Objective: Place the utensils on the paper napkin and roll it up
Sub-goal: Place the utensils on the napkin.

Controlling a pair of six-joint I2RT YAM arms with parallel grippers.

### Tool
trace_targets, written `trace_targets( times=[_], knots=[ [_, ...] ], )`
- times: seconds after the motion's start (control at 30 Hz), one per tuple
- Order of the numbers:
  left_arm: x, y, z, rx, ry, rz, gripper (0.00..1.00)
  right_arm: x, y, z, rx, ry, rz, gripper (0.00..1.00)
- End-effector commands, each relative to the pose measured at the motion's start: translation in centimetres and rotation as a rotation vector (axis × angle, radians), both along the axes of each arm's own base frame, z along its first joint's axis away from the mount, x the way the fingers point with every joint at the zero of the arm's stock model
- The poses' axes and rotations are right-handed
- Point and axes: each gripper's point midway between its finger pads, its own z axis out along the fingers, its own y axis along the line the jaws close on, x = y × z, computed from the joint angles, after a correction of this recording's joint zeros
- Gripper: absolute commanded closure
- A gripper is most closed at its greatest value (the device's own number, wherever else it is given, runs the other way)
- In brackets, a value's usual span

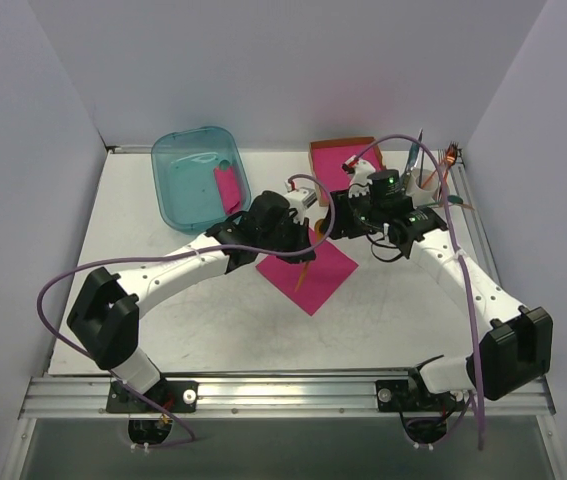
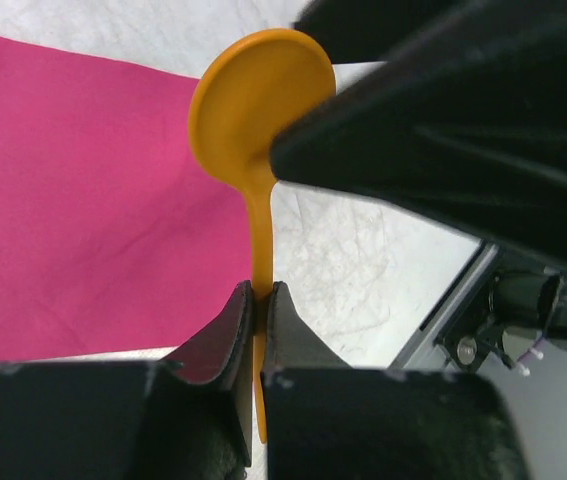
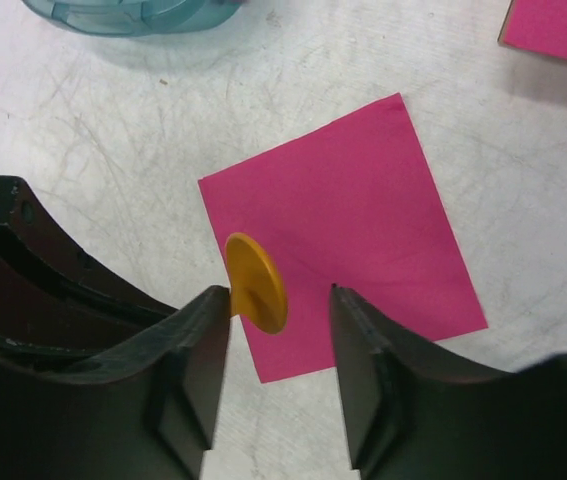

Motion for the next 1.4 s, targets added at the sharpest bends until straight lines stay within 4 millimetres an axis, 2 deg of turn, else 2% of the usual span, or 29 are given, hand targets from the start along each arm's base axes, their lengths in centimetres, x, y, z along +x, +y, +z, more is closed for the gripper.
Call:
trace_targets(
  times=[0.0,0.1,0.13,0.17,0.2,0.3,0.37,0.6,0.63,1.0,1.17,1.37],
  knots=[
    [1.7,-0.1,1.2,-0.055,-0.033,0.097,0.98,0.6,-1.1,1.8,0.025,-0.064,-0.082,0.53],
    [2.4,0.5,0.5,-0.082,-0.009,0.203,0.98,1.8,-3.3,2.3,0.065,-0.079,-0.203,0.48],
    [3.0,0.8,0.3,-0.093,0.013,0.282,0.98,2.2,-3.9,2.7,0.089,-0.094,-0.236,0.48],
    [3.1,0.9,-0.1,-0.087,0.032,0.313,0.98,2.3,-4.7,2.1,0.098,-0.085,-0.267,0.48],
    [3.4,0.7,-0.5,-0.081,0.052,0.332,0.98,2.8,-6.2,2.4,0.125,-0.088,-0.331,0.48],
    [4.5,0.9,-2.2,-0.020,0.115,0.440,0.98,3.5,-8.8,2.2,0.152,-0.099,-0.427,0.51],
    [4.6,1.1,-3.2,0.018,0.149,0.461,0.98,3.4,-9.5,2.0,0.147,-0.100,-0.453,0.52],
    [5.8,0.4,-6.3,0.040,0.241,0.509,0.98,3.0,-10.7,0.2,0.103,-0.055,-0.508,0.54],
    [6.1,0.1,-6.1,0.035,0.244,0.507,0.98,2.9,-10.8,-0.1,0.101,-0.050,-0.514,0.54],
    [7.2,-0.8,-10.4,0.107,0.318,0.530,0.98,2.4,-11.4,-0.4,0.092,-0.046,-0.528,0.55],
    [7.9,-1.0,-11.4,0.096,0.338,0.537,0.98,2.3,-11.6,-0.4,0.092,-0.048,-0.533,0.55],
    [8.6,-0.1,-12.4,0.111,0.352,0.579,0.98,2.2,-11.7,-0.2,0.092,-0.054,-0.530,0.55]
  ],
)
